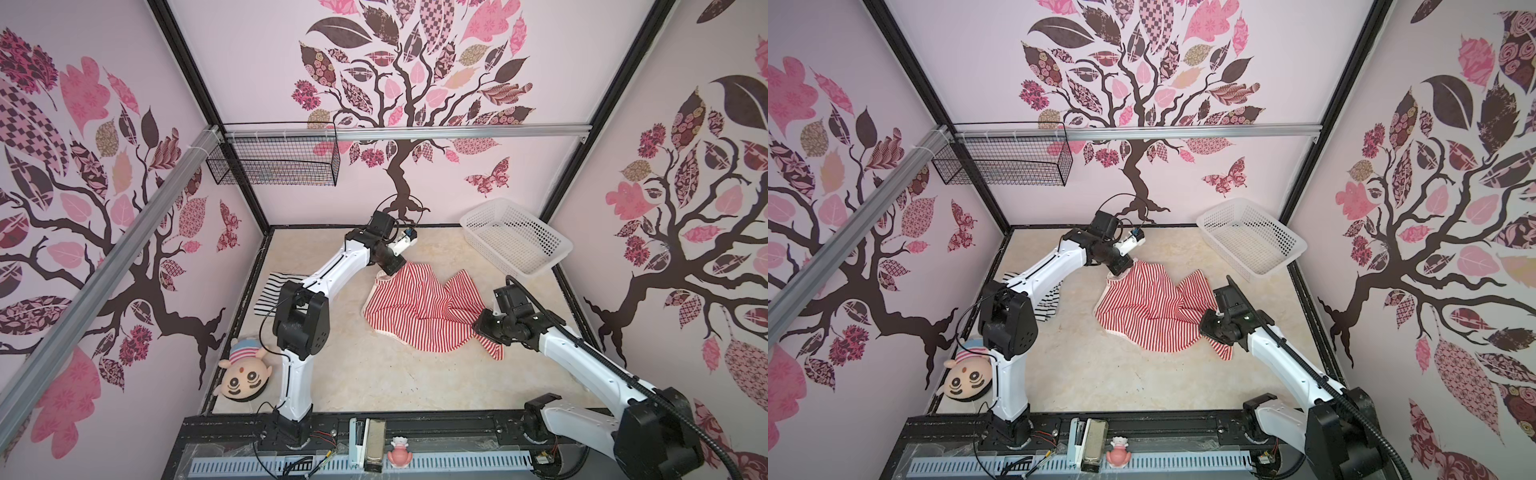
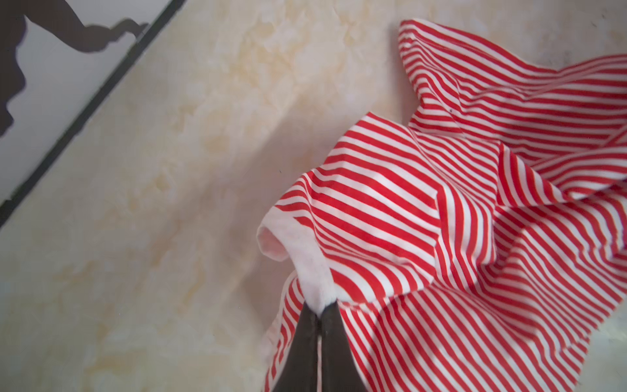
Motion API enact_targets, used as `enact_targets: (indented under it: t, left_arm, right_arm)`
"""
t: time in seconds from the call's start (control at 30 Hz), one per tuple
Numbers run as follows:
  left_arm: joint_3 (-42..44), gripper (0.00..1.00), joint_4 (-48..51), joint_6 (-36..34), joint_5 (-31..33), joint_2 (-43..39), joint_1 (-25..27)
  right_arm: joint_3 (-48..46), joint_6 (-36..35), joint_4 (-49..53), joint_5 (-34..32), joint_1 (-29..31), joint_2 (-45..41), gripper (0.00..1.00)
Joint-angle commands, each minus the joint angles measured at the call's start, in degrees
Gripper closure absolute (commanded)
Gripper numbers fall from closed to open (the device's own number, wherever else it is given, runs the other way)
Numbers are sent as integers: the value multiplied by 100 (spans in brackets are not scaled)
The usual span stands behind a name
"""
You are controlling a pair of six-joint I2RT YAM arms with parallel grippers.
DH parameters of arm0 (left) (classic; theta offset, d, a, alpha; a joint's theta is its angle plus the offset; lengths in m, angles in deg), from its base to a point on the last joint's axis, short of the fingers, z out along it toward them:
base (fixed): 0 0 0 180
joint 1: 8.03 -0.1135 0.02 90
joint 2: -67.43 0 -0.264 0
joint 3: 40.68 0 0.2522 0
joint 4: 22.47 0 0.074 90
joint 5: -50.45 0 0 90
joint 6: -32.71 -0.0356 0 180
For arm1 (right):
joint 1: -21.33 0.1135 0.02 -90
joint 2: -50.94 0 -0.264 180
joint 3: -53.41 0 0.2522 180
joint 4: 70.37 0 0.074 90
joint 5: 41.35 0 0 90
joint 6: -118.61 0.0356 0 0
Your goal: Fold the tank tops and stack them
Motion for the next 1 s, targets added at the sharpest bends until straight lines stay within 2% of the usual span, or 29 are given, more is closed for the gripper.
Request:
enact_targets:
  t: [0.0, 0.07, 0.1, 0.17, 0.23, 0.37, 0.5, 0.67, 0.77, 0.87, 0.97]
  left_arm:
    - [-709, 98, 72, -48, 240, 664, 29]
    - [-1117, 72, 91, 5, 582, 1040, 56]
    - [-1283, 65, 58, 84, 855, 1189, 66]
    - [-1293, 60, -92, 268, 1344, 1192, 57]
    - [-808, 54, -475, 349, 1629, 843, 57]
    - [1113, 41, -1774, 455, 1923, -441, 109]
    - [2234, 40, -1750, 569, 1300, -1333, 145]
    - [3177, 40, -1311, 419, 661, -1873, 162]
    - [3655, 40, -1317, 334, 197, -1979, 171]
    - [3767, 40, -1236, 341, -240, -1844, 213]
    - [3667, 40, -1168, 304, -199, -1503, 338]
  right_arm:
    - [-79, 92, 66, 15, 15, -195, 66]
    - [-140, 121, 60, 5, 11, -216, 65]
    - [-160, 120, 57, 4, 15, -214, 64]
    - [-161, 93, 126, -19, 15, -229, 58]
    - [-123, 37, 237, -99, 15, -271, 51]
    - [-82, -84, 402, -386, 9, -364, 44]
    - [-120, -158, 486, -655, 7, -241, 43]
    - [-363, -201, 331, -763, -11, -149, 43]
    - [-545, -226, 39, -700, -91, 7, 43]
    - [-566, -274, -265, -571, -185, 301, 46]
    - [-489, -308, -527, -573, -196, 598, 52]
